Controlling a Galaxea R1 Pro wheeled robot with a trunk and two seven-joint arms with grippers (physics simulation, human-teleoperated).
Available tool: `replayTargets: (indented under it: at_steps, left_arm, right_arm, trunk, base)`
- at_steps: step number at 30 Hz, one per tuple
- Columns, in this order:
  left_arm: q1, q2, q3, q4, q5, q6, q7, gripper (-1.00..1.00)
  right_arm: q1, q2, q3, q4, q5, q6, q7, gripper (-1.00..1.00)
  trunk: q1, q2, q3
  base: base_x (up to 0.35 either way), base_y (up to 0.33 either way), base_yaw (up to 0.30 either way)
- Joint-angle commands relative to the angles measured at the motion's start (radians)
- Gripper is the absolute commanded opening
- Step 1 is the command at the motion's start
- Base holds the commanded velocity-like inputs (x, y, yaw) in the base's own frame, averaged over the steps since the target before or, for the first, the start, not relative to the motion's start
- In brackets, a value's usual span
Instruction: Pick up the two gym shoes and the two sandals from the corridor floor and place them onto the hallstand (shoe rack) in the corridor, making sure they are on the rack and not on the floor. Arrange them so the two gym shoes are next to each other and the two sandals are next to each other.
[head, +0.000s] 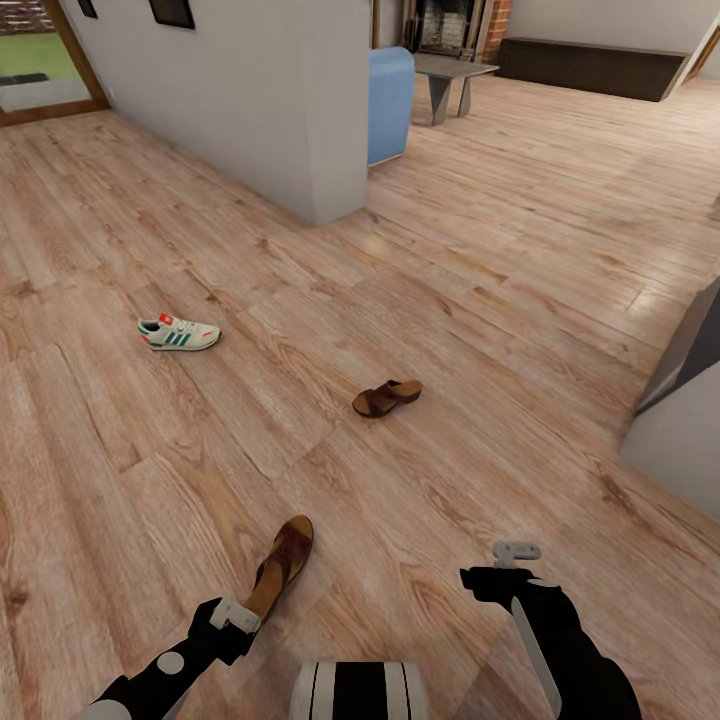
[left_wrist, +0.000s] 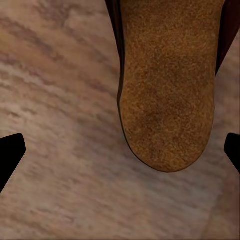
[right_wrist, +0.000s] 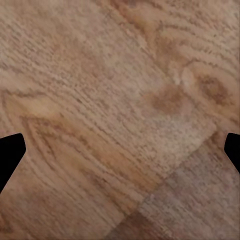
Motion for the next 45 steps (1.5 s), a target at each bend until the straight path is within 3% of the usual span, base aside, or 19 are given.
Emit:
replayTargets:
  at_steps: [1,17,27,34,41,45]
  left_arm:
    - [0.0,0.001,-0.006,0.0,0.003,-0.003,-0.001,1.0]
    - [0.0,-0.001,-0.006,0.0,0.003,-0.003,-0.002,1.0]
    - [0.0,-0.001,-0.006,0.0,0.003,-0.003,-0.002,1.0]
    - [0.0,-0.001,-0.006,0.0,0.003,-0.003,-0.002,1.0]
    - [0.0,-0.001,-0.006,0.0,0.003,-0.003,-0.002,1.0]
    - [0.0,0.0,-0.006,0.0,0.003,-0.003,-0.001,1.0]
  right_arm:
    - [0.0,0.0,0.0,-0.001,-0.001,0.005,0.0,1.0]
    - [0.0,0.0,0.0,-0.001,-0.001,0.005,0.0,1.0]
    - [0.0,0.001,0.0,-0.001,-0.001,0.005,0.0,1.0]
    - [0.0,0.001,0.0,-0.001,0.0,0.005,0.0,1.0]
    - [0.0,0.001,0.0,-0.001,-0.001,0.005,0.0,1.0]
    - [0.0,0.0,0.0,-0.001,-0.001,0.005,0.0,1.0]
  trunk:
    - [0.0,0.0,-0.001]
    - [0.0,0.0,-0.002]
    - [0.004,-0.003,-0.055]
    - [0.004,-0.003,-0.058]
    - [0.007,-0.004,-0.092]
    - [0.007,-0.004,-0.094]
  base:
    - [0.004,0.0,0.0]
    - [0.001,0.0,-0.059]
    - [0.0,0.0,-0.002]
    - [0.0,0.0,0.0]
    - [0.0,0.0,0.0]
    - [0.0,0.0,0.0]
